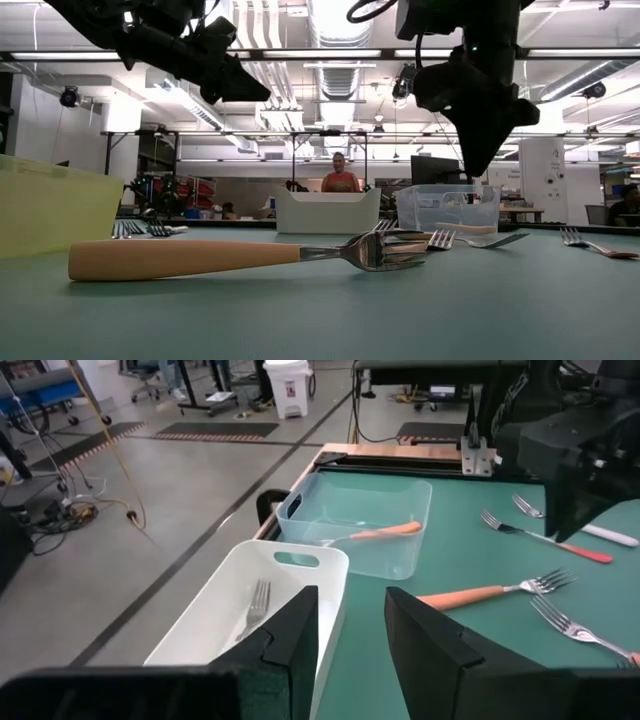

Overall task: Sort silverware by color (type)
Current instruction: Put the light orange fork into the transparent bin

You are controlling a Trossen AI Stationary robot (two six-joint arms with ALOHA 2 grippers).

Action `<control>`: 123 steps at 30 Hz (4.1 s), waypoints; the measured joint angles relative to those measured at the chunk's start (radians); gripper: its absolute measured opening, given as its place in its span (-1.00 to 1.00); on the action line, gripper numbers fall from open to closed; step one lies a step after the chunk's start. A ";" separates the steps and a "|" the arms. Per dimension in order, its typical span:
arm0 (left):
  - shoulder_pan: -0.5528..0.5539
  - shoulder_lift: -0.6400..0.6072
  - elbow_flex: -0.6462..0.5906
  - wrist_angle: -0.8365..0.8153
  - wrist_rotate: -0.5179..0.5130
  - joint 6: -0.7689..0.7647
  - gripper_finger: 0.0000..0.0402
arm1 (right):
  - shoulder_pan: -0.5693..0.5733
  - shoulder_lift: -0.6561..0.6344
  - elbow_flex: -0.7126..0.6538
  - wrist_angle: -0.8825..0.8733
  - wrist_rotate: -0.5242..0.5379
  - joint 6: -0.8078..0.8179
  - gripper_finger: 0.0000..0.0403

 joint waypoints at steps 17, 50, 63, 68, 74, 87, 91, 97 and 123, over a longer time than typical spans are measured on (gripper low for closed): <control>0.000 0.000 0.045 0.014 -0.001 0.063 -0.50 | -0.043 0.000 0.000 0.000 0.016 -0.035 -0.48; 0.004 0.001 0.058 0.017 -0.012 0.157 -0.50 | -0.170 0.184 0.000 0.219 0.044 -0.034 -0.22; 0.004 0.001 0.056 0.014 -0.013 0.161 -0.50 | -0.189 0.211 0.002 0.219 0.051 -0.060 -0.22; 0.004 0.001 0.056 0.014 -0.013 0.162 -0.50 | -0.189 0.222 0.002 0.222 0.053 -0.064 -0.22; 0.004 0.001 0.056 0.013 -0.013 0.162 -0.50 | -0.189 0.244 0.002 0.234 0.053 -0.079 -0.22; 0.004 0.001 0.055 0.013 -0.013 0.162 -0.50 | -0.189 0.271 0.001 0.275 0.051 -0.105 -0.31; 0.004 0.001 0.055 0.013 -0.013 0.162 -0.50 | -0.193 0.292 0.004 0.278 0.047 -0.111 -0.31; 0.004 0.001 0.055 0.013 -0.012 0.165 -0.50 | -0.195 0.302 0.004 0.280 0.044 -0.116 -0.31; 0.004 0.002 0.054 0.013 -0.012 0.165 -0.50 | -0.196 0.301 0.001 0.292 0.032 -0.131 -0.38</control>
